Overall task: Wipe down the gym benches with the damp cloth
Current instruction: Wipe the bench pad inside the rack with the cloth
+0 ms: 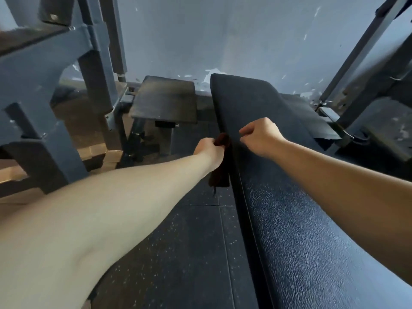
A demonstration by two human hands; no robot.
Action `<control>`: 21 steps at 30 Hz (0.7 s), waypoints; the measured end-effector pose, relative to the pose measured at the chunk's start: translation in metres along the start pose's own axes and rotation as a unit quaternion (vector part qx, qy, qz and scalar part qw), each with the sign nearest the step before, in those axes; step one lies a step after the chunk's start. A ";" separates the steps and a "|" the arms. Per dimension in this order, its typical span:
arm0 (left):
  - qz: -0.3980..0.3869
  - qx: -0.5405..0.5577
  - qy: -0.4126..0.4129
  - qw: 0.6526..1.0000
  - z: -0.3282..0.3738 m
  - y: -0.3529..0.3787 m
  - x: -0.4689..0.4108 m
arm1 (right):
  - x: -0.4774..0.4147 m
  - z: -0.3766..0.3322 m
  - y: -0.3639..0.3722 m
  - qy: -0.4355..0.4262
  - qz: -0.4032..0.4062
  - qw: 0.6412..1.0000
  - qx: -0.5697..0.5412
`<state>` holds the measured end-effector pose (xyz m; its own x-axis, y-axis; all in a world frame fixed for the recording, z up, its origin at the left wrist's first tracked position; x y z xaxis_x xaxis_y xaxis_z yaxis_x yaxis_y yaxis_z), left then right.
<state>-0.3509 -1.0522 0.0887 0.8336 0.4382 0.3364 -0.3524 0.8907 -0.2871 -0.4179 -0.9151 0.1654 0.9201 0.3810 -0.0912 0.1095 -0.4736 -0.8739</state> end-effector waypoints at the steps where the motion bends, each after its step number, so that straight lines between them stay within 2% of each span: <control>1: -0.001 0.005 0.006 1.000 -0.002 -0.001 0.000 | 0.003 0.000 0.001 0.000 -0.003 1.000 -0.001; 7: -0.038 0.123 0.027 0.991 -0.019 0.001 -0.007 | 0.030 -0.010 0.011 -0.006 0.000 0.999 0.040; 12: -0.056 0.143 0.075 0.985 -0.031 0.003 -0.014 | 0.058 -0.007 0.012 0.002 0.036 0.997 0.068; 21: -0.054 0.142 0.094 0.984 -0.038 0.004 -0.010 | 0.071 -0.009 0.024 0.015 0.033 0.994 0.102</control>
<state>-0.3448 -1.0578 0.0501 0.9273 0.3326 0.1715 -0.3397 0.9404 0.0130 -0.3468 -0.9070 0.1421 0.9340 0.3286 -0.1405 -0.0277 -0.3253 -0.9452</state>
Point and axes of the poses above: each hand's wrist, its own x-axis away from the middle knuckle, its own y-axis out of the palm, z = x × y, the point moved 4 cm from there along -x, towards the middle knuckle, and after that the axes turned 7 degrees about -y, right-handed, at the moved point
